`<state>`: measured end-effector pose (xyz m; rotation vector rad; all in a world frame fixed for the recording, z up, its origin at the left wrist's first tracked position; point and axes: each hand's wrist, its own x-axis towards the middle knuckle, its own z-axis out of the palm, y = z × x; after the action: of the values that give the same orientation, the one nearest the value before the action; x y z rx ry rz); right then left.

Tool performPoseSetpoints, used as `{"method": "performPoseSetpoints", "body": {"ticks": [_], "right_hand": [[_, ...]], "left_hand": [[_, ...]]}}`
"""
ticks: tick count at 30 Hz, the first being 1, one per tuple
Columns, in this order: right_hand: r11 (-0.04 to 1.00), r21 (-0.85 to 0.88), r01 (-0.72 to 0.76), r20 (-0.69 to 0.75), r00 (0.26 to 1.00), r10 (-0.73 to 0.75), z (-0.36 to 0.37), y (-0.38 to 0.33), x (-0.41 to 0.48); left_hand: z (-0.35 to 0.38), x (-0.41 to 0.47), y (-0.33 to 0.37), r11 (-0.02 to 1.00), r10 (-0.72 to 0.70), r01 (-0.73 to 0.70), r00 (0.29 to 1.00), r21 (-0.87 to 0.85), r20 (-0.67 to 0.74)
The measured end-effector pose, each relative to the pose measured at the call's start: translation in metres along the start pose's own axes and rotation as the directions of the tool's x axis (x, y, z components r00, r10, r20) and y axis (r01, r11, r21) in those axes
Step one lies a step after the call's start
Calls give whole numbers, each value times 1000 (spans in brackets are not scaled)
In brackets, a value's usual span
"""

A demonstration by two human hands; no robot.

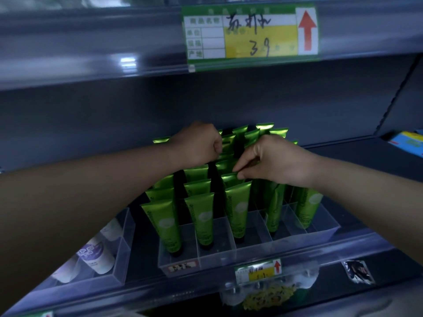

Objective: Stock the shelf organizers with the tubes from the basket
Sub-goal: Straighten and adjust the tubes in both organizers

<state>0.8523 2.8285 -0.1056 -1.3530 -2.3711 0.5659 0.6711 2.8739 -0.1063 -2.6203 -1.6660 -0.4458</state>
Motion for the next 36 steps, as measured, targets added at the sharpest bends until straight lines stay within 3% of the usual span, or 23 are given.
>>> {"method": "performPoseSetpoints", "body": {"ticks": [6,11,17,27,36], "right_hand": [[998,52,-21,-3,1000,21,-10,4,-4],[998,64,-24,-130,991,32,-25,11,6],[995,-83,-46,-243,970,25,-33,19,37],[967,-256,-4,-190,981,-46,-15,28,89],[950,-311,-1,-168,984,-54,5,37,109]], "left_hand": [[-4,-3,-4,1000,-10,10,1000,-1,11],[-16,-1,-10,998,-57,55,997,-34,-59],[-19,17,-27,989,-126,114,983,-96,-134],[0,49,-35,986,-99,94,995,-136,-27],[10,59,-41,996,-89,89,996,-30,5]]}}
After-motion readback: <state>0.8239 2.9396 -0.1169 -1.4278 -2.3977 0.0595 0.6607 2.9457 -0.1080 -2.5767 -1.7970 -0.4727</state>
